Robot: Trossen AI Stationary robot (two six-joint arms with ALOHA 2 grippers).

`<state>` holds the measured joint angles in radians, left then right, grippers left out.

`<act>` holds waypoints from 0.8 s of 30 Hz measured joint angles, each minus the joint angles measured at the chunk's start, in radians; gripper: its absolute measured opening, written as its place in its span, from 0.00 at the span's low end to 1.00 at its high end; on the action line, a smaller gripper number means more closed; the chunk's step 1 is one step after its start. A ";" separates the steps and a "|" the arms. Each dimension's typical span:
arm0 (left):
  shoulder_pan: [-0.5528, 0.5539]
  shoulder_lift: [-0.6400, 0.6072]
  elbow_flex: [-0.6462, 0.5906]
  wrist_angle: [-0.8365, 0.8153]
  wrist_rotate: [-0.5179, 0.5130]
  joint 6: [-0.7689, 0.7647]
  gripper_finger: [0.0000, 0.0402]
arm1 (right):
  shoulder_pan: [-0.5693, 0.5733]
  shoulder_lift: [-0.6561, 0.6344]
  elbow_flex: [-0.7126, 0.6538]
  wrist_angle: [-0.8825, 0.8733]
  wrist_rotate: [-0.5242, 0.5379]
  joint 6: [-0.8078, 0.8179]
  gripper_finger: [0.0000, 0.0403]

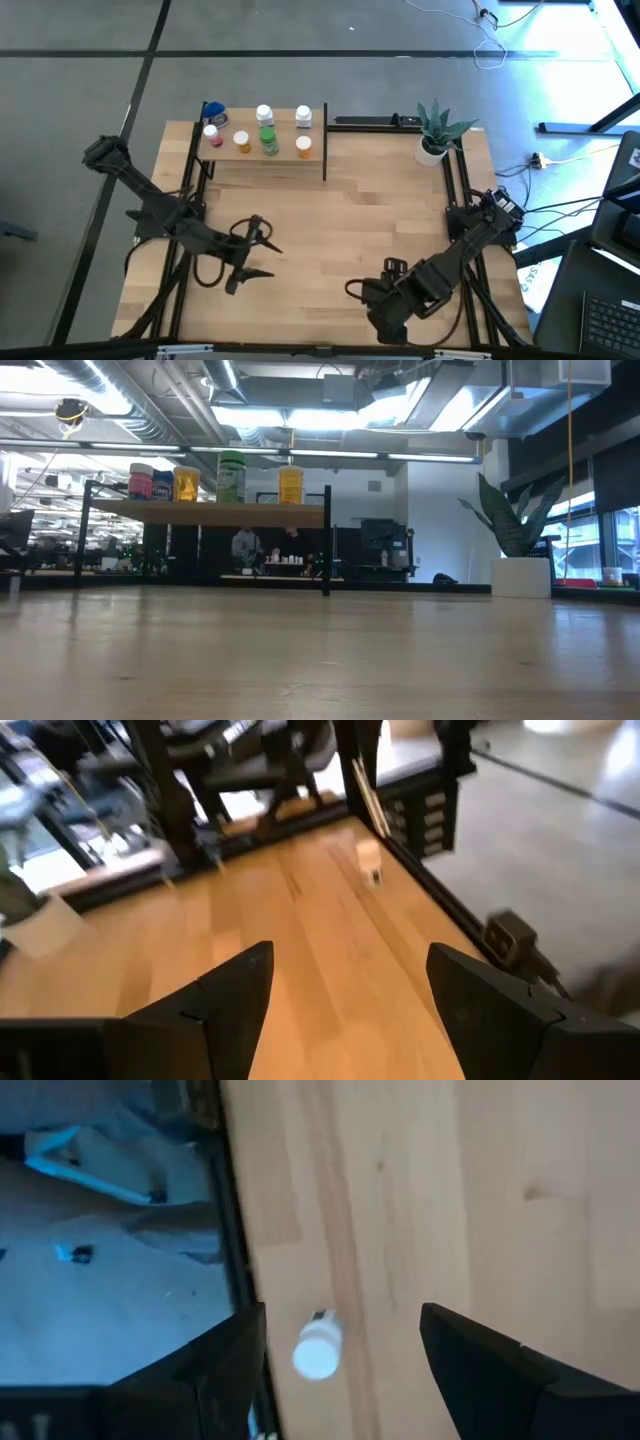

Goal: Pick and place medicine bottles onto shelf by color
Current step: Put the white and black pill bottle on the shelf

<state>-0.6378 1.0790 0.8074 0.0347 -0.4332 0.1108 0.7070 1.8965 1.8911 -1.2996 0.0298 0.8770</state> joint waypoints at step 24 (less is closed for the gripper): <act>0.002 0.001 0.013 -0.043 0.028 -0.004 0.64 | 0.136 0.002 -0.349 0.193 -0.083 0.109 0.66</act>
<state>-0.6353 1.0798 0.8204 -0.0082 -0.4057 0.1070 0.8425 1.8980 1.5417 -1.1069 -0.0528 0.9863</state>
